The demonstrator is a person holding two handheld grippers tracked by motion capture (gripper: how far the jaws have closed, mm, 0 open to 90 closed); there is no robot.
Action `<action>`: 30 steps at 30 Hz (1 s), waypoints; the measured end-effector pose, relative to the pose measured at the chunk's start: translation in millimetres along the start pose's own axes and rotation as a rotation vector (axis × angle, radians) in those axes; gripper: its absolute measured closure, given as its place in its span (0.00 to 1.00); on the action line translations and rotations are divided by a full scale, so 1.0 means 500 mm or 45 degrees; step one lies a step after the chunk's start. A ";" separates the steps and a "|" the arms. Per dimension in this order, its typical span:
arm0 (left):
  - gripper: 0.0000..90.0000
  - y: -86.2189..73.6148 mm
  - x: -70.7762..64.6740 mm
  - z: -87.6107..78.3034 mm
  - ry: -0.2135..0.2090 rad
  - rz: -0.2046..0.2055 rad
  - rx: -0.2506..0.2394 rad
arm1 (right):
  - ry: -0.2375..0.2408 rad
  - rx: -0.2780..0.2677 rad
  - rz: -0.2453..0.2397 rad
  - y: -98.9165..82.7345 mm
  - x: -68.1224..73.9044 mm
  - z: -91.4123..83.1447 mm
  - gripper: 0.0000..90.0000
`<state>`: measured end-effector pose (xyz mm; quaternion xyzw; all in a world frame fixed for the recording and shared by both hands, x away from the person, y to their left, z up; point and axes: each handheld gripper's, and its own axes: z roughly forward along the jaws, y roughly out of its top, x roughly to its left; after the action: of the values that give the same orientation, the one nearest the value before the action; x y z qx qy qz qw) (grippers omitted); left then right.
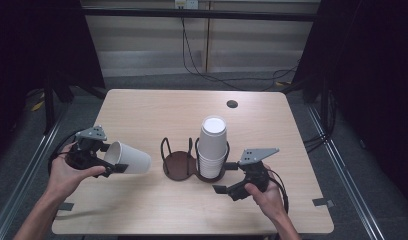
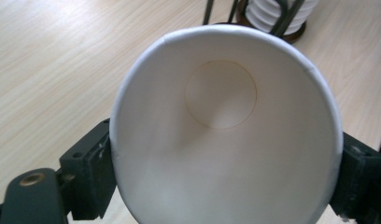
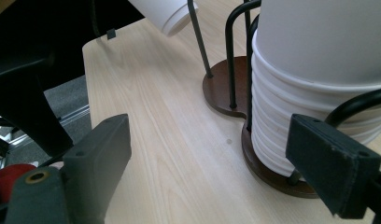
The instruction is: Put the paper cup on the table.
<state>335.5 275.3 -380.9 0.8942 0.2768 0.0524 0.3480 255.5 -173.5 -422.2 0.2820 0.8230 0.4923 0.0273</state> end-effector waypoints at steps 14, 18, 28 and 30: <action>0.15 0.063 0.041 0.024 0.090 0.023 0.190 | -0.056 0.020 0.022 -0.007 -0.008 0.001 0.16; 0.15 0.080 0.043 0.044 0.086 0.044 0.237 | -0.055 0.021 0.020 -0.008 -0.007 0.001 0.16; 0.15 0.107 0.045 0.092 0.104 0.090 0.416 | -0.054 0.021 0.033 -0.013 -0.012 0.005 0.16; 0.15 0.111 0.054 0.094 0.096 0.070 0.421 | -0.050 0.028 0.029 -0.013 -0.011 0.007 0.16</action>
<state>397.3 228.2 -382.8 0.9438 0.2701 0.0490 0.1839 258.2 -175.8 -430.6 0.3012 0.8245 0.4778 0.0345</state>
